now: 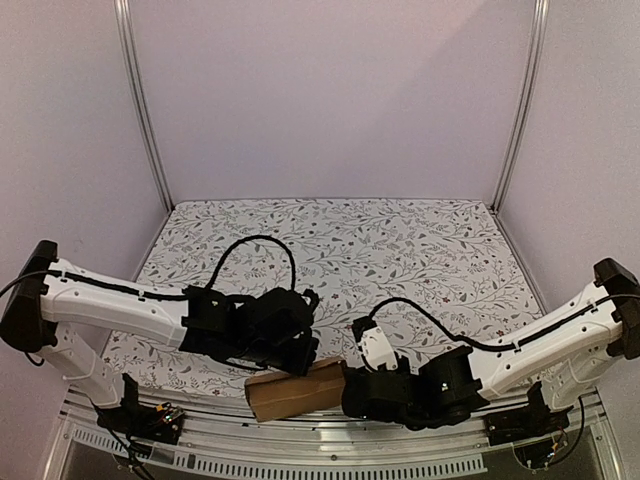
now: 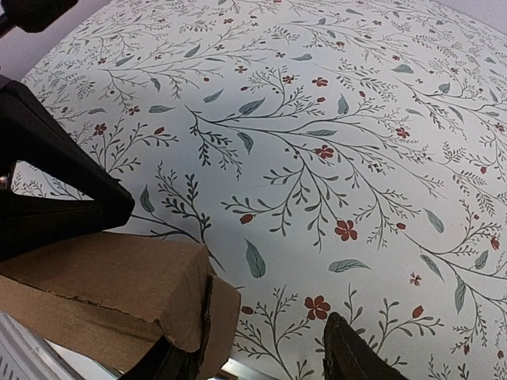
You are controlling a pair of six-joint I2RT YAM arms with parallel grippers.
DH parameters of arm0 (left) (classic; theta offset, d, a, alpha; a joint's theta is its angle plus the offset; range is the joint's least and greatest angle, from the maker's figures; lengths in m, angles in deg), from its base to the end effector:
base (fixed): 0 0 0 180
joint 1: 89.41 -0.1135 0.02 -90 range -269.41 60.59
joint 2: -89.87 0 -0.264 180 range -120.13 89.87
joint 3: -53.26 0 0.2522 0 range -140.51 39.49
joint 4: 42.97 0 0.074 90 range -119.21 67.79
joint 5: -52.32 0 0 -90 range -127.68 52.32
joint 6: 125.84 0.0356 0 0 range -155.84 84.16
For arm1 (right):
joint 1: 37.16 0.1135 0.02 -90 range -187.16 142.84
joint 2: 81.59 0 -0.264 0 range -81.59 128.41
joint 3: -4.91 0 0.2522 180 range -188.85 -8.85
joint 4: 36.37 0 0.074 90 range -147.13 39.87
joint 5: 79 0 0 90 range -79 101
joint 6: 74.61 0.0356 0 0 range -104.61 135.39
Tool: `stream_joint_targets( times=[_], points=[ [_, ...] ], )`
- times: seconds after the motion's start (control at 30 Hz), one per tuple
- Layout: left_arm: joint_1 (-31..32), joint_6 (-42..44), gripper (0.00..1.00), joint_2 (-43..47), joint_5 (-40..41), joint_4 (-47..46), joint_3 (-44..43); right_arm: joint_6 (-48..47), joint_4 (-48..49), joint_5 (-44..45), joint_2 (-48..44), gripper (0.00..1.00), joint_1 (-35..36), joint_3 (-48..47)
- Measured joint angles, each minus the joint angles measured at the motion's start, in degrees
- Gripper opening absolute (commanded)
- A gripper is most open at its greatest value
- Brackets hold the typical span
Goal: Fold the paper box
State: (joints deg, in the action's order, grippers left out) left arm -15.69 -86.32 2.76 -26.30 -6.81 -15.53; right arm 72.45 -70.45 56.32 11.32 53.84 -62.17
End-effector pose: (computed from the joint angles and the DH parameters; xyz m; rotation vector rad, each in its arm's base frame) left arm 0.0935 -0.2950 0.2093 0.4447 2.5766 -0.6179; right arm 0.0199 0.3105 0.1816 -0.4115 2.2060 0.3201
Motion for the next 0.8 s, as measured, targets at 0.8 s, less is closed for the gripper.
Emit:
stream_joint_targets(
  times=[0.8],
  points=[
    [-0.1, -0.4, 0.00, -1.6, 2.0, 2.4, 0.8, -11.8, 3.0, -11.7, -6.0, 0.63, 0.1, 3.2]
  ],
)
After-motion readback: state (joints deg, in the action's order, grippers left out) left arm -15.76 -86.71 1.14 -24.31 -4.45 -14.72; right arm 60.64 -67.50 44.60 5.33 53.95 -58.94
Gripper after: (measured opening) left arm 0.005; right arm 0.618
